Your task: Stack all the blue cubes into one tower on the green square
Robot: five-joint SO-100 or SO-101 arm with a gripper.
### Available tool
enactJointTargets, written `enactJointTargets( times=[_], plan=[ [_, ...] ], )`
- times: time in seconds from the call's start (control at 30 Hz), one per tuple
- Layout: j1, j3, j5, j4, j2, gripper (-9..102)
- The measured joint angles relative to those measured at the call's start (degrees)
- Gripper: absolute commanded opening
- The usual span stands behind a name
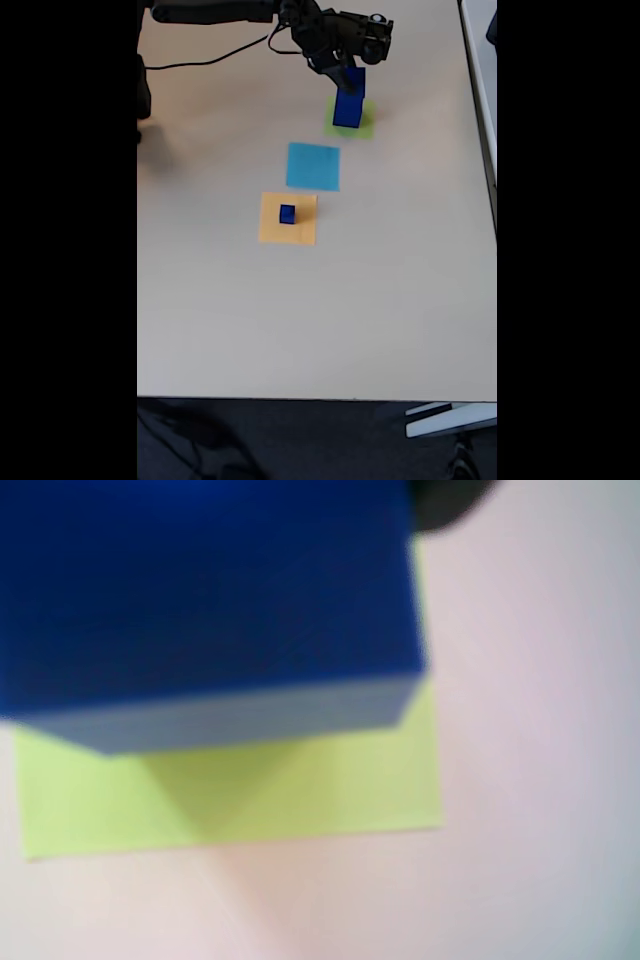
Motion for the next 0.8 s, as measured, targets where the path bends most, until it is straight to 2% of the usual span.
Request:
enactJointTargets(
  times=[0.8],
  plan=[
    [0.0, 2.1, -0.8, -1.8, -0.5, 6]
  ],
)
